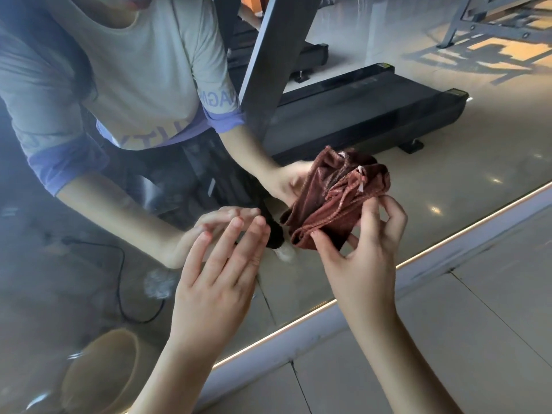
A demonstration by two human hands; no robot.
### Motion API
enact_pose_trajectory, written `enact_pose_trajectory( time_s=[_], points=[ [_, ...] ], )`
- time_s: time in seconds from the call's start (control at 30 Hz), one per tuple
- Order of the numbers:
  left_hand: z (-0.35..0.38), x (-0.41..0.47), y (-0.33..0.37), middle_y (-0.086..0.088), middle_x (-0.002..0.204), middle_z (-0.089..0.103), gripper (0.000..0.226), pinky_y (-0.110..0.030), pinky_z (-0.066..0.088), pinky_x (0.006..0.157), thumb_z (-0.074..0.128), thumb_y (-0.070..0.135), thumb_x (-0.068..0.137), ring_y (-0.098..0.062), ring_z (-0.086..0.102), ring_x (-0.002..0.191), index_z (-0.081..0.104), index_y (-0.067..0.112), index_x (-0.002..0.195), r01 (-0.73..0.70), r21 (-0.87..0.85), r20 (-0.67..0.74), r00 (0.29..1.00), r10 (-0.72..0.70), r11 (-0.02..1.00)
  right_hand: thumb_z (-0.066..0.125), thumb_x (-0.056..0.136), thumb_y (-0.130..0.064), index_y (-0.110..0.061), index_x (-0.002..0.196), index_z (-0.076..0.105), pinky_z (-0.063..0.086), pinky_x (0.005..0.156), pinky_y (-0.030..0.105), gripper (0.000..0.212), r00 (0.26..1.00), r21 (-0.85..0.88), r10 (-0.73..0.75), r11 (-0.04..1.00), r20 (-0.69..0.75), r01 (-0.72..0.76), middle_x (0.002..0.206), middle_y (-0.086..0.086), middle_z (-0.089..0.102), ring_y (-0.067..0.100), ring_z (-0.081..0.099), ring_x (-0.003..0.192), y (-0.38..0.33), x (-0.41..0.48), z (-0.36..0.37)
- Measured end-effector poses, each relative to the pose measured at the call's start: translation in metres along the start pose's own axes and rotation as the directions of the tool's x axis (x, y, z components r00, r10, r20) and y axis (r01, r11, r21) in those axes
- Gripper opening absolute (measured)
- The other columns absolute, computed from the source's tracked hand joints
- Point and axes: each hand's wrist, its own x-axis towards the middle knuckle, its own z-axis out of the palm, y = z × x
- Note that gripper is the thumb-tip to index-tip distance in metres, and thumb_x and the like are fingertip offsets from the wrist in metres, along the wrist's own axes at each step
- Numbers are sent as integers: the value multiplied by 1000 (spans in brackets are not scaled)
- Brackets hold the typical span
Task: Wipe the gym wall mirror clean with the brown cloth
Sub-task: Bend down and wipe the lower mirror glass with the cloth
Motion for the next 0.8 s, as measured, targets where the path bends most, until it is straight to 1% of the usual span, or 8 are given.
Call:
enact_pose_trajectory(
  time_s=[0.07,0.2,0.37,0.43,0.5,0.63,0.7,0.8],
  points=[
    [1,-1,1,0,159,25,47,-40,13,124,43,13,102,-18,10,154,42,13,150,4,3,-6,1000,-4,1000,80,76,-33,7,121,55,47,83,20,66,999,-96,-43,995,-30,40,134,28,41,28,61,93,-6,8,-4],
    [0,1,-1,-1,159,25,50,-41,14,124,47,13,100,-18,10,154,42,11,150,-13,-5,-11,1000,13,1000,76,76,-44,0,110,63,42,73,23,58,988,-268,-68,963,-135,30,119,17,57,33,60,98,-10,19,-5],
    [-4,2,-5,-2,160,23,56,-40,14,123,49,12,97,-19,6,155,38,9,151,-50,21,13,999,50,999,70,85,-35,-11,129,45,37,79,18,56,974,-64,0,998,-228,-15,112,16,63,33,61,95,-23,-1,15],
    [-6,6,-7,-2,160,21,58,-40,11,124,51,13,95,-20,5,155,37,8,151,-45,36,3,999,45,998,72,85,-30,-12,131,45,41,81,21,56,979,-36,-42,999,-200,35,112,15,61,32,62,96,-26,-4,16],
    [-7,12,-10,-2,160,21,62,-40,8,125,56,14,93,-19,4,155,36,8,151,-29,55,-30,999,31,998,74,85,-22,-8,132,53,41,82,13,53,974,-12,-41,999,-223,40,111,15,58,28,62,97,-18,6,12],
    [-6,20,-15,-1,161,20,75,-41,6,126,68,18,86,-19,5,155,36,9,152,-41,67,-23,999,42,997,65,89,-13,0,117,65,35,77,-3,31,909,187,278,956,-312,-228,107,6,49,17,59,89,-9,16,16],
    [-4,19,-14,-1,160,23,73,-41,6,126,69,18,84,-19,7,155,40,10,150,-56,79,-21,998,57,995,65,89,-14,-1,105,67,38,74,2,21,929,188,261,958,-262,-216,104,2,47,18,58,85,-22,-2,24],
    [-4,17,-16,-2,160,24,70,-42,7,126,69,18,86,-20,9,155,42,9,150,-74,98,-26,997,77,992,64,88,-24,-3,102,67,48,74,20,25,975,218,128,972,-182,-87,103,0,50,19,60,86,-32,-10,25]
  ],
)
